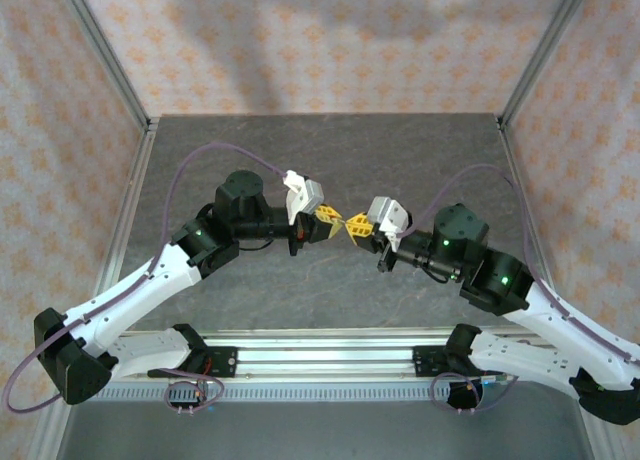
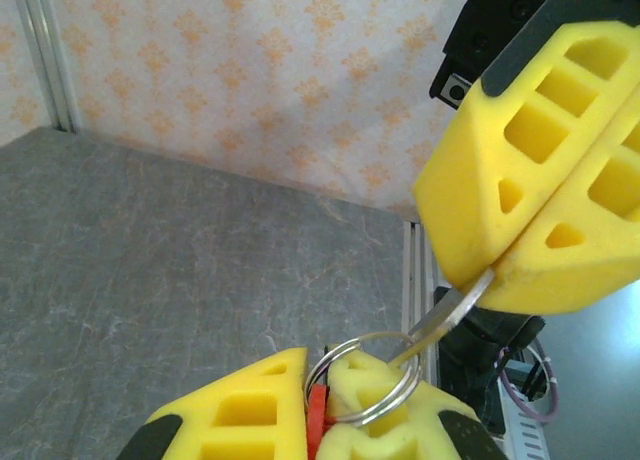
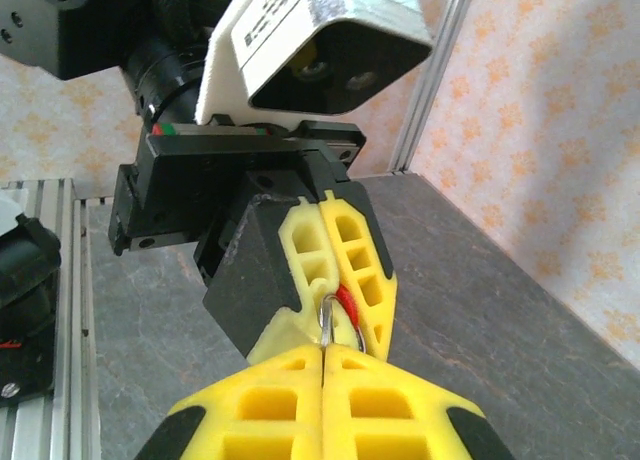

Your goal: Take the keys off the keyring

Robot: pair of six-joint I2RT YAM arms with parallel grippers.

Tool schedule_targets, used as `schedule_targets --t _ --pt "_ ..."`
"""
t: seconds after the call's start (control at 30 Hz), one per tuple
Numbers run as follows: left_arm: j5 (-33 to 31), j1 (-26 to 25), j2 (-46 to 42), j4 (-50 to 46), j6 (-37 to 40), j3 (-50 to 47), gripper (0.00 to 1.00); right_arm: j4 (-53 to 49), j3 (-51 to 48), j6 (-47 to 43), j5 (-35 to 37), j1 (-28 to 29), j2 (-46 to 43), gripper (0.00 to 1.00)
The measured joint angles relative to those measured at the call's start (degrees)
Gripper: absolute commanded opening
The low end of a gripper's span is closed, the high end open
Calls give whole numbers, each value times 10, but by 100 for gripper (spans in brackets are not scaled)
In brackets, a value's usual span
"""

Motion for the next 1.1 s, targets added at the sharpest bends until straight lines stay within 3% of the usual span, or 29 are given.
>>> schedule_targets --t 0.07,0.17,0.3,0.8,1.1 --pt "-5 0 -10 22 -1 -18 20 2 1 23 7 3 1 0" --pt "-41 11 -36 67 -15 -65 38 -17 22 61 6 10 12 0" --pt "-85 20 -64 126 -31 -129 54 -39 74 115 3 10 41 0" --pt "-179 -40 -139 312 -37 -252 69 -75 131 256 -56 -32 107 0" --pt "-189 -42 -139 352 -17 -260 70 -69 131 296 -99 -33 107 0"
